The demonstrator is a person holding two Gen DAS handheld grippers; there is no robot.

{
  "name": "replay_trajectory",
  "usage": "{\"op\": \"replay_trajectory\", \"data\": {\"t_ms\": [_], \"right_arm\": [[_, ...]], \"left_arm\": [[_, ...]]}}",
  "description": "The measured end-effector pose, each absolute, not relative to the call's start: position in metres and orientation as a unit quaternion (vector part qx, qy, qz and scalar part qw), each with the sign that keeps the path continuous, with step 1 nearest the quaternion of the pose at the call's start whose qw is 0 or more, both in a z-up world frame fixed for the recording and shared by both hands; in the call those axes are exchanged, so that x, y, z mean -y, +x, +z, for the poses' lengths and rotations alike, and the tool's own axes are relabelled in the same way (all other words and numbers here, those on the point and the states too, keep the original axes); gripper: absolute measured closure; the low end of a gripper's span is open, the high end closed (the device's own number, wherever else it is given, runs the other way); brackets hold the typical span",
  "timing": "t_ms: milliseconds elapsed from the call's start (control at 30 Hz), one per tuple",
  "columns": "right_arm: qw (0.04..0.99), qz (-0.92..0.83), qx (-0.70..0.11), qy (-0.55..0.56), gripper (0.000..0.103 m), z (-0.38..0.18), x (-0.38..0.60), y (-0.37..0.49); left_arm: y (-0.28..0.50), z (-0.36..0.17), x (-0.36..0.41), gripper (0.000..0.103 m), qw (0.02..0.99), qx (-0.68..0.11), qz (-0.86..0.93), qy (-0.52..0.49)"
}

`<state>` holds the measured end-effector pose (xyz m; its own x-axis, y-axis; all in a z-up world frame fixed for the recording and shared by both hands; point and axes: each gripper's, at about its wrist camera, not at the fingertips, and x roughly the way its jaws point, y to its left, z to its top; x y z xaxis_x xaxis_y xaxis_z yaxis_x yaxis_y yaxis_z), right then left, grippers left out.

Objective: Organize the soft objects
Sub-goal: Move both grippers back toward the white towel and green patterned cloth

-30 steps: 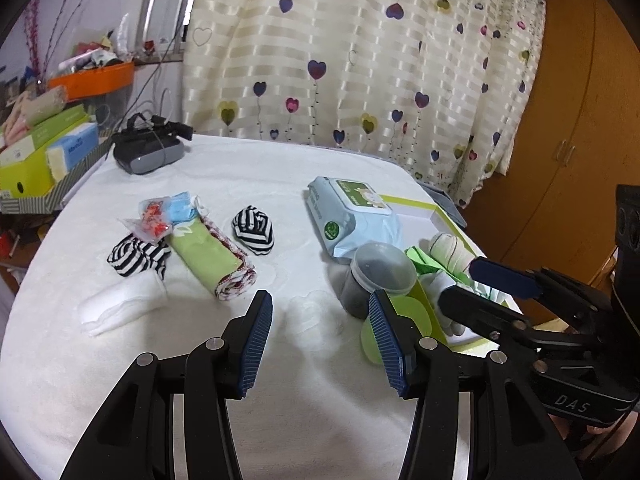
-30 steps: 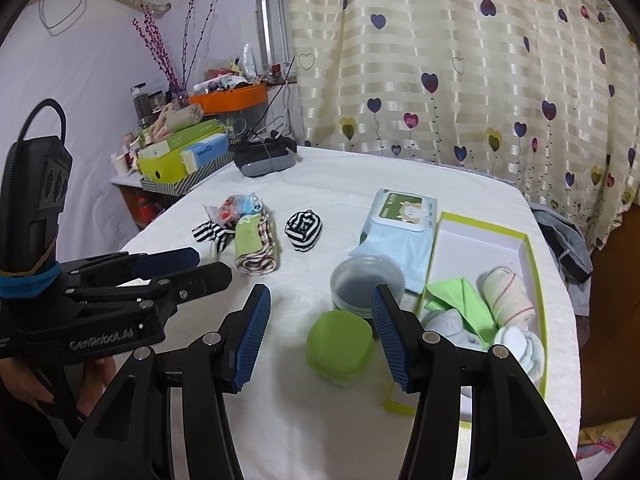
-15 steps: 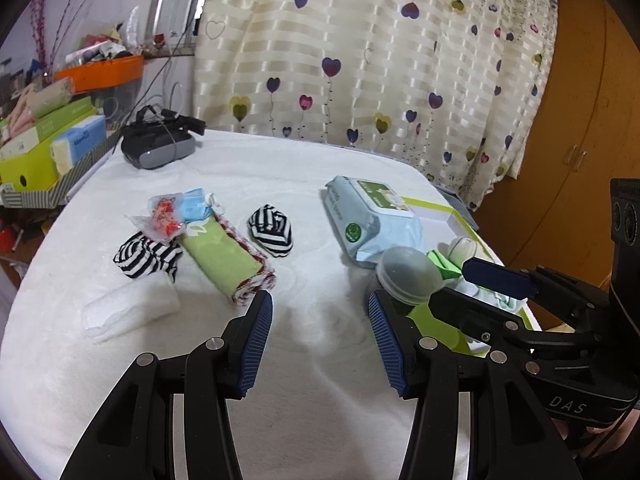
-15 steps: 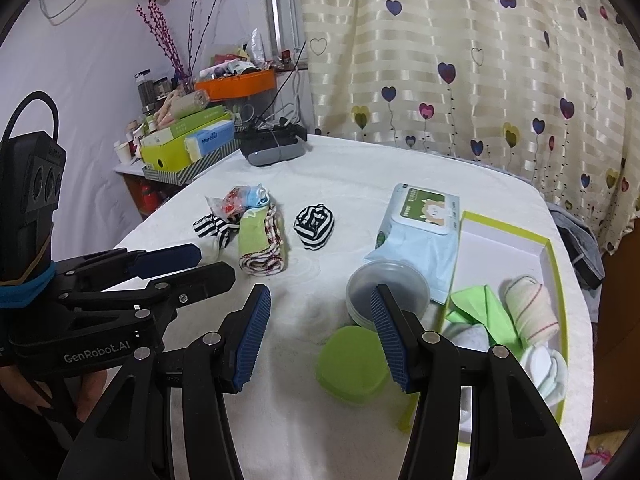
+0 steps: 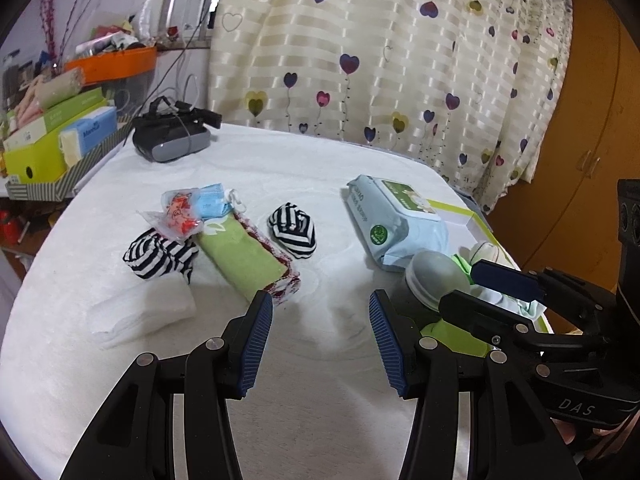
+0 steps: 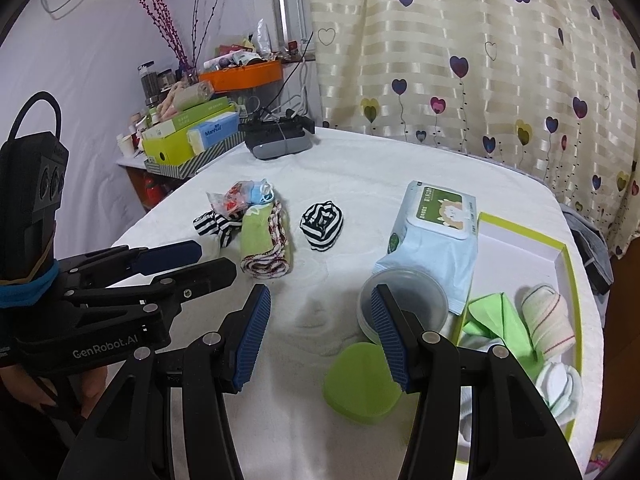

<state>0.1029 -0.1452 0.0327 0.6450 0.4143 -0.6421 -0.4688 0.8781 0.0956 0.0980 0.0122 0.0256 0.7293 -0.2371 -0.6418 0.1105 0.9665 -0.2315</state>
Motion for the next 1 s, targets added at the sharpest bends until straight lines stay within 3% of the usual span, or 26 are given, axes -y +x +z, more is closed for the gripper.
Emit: {"op": "replay_trajectory", "data": {"t_ms": [1000], "right_arm": [[0.893,0.268,-0.357,-0.049,0.049,0.023,0.109,0.122]], "left_arm": [[0.105,0.007,-0.061,0.053,0.926,-0.363,-0.036,-0.1]]}}
